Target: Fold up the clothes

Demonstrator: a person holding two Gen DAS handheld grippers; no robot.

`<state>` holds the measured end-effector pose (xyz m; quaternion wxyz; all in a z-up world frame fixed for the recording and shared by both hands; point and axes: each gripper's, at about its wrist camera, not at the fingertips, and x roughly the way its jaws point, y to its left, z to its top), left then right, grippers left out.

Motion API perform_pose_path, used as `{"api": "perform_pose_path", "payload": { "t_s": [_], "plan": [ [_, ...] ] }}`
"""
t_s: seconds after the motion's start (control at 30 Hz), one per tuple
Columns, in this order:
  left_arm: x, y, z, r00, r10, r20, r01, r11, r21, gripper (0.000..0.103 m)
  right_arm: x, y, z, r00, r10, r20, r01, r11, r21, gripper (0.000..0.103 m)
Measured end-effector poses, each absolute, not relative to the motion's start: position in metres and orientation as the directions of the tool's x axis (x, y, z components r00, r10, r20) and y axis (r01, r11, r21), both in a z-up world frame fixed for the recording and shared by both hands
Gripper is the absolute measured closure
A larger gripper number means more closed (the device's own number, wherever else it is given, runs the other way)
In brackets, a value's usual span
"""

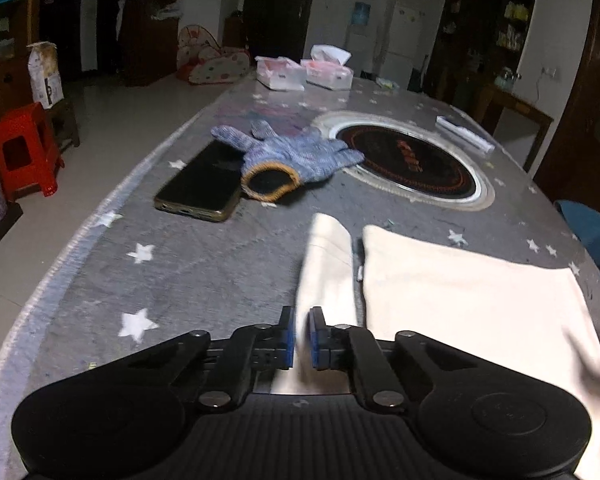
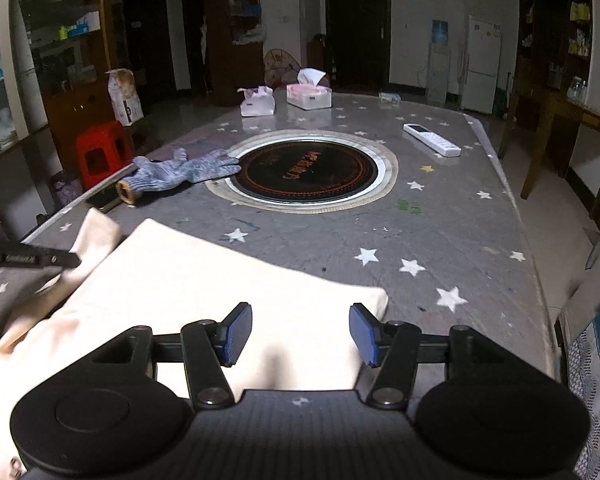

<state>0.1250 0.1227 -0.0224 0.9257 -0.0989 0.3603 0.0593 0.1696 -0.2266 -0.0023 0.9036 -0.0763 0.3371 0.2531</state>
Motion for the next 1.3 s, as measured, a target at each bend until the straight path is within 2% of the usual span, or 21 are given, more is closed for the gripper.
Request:
{"api": "perform_pose_path", "payload": {
  "t_s": [0.13, 0.27, 0.37, 0.43, 0.57, 0.63, 0.67, 0.7, 0.77, 1.1, 1.3],
  "plan": [
    [0.114, 0.133, -0.013, 0.753, 0.049, -0.657, -0.204, 0.966, -0.162, 0.098, 0.144, -0.238, 0.004, 0.655, 0.410, -0.634, -0.504, 0.863, 0.037, 0.047],
    [0.115, 0.137, -0.007, 0.759, -0.008, -0.651, -0.176, 0.960, -0.217, 0.095, 0.122, -0.248, 0.008, 0.661, 0.420, -0.622, -0.493, 0.868, 0.062, 0.045],
    [0.124, 0.133, -0.009, 0.761, 0.000, -0.649, -0.174, 0.963, -0.205, 0.087, 0.108, -0.254, 0.007, 0.666, 0.416, -0.620, -0.482, 0.873, 0.068, 0.044],
    [0.131, 0.130, -0.011, 0.762, 0.005, -0.647, -0.173, 0.965, -0.196, 0.074, 0.102, -0.259, 0.004, 0.670, 0.407, -0.621, -0.467, 0.881, 0.074, 0.044],
    [0.146, 0.122, -0.015, 0.769, 0.003, -0.639, -0.151, 0.972, -0.178, 0.068, 0.093, -0.269, -0.001, 0.676, 0.389, -0.626, -0.434, 0.896, 0.088, 0.044],
    [0.153, 0.120, -0.018, 0.771, 0.003, -0.637, -0.147, 0.974, -0.173, 0.073, 0.089, -0.274, -0.004, 0.678, 0.379, -0.630, -0.417, 0.904, 0.096, 0.044],
    [0.155, 0.120, -0.019, 0.770, 0.002, -0.638, -0.144, 0.975, -0.171, 0.080, 0.087, -0.277, -0.006, 0.678, 0.375, -0.632, -0.408, 0.908, 0.100, 0.044],
    [0.156, 0.120, -0.021, 0.770, 0.000, -0.638, -0.142, 0.975, -0.171, 0.095, 0.086, -0.280, -0.007, 0.679, 0.370, -0.635, -0.398, 0.911, 0.105, 0.044],
    [0.152, 0.123, -0.019, 0.778, 0.004, -0.628, -0.146, 0.974, -0.175, 0.098, 0.083, -0.286, -0.010, 0.679, 0.360, -0.640, -0.380, 0.918, 0.113, 0.044],
    [0.067, 0.174, 0.031, 0.863, 0.089, -0.498, -0.243, 0.936, -0.254, 0.100, 0.065, -0.313, -0.020, 0.687, 0.306, -0.659, -0.307, 0.944, 0.118, 0.044],
    [0.005, 0.205, 0.041, 0.871, 0.159, -0.465, -0.309, 0.912, -0.268, 0.100, 0.055, -0.328, -0.023, 0.700, 0.270, -0.662, -0.257, 0.959, 0.119, 0.044]
  ]
}}
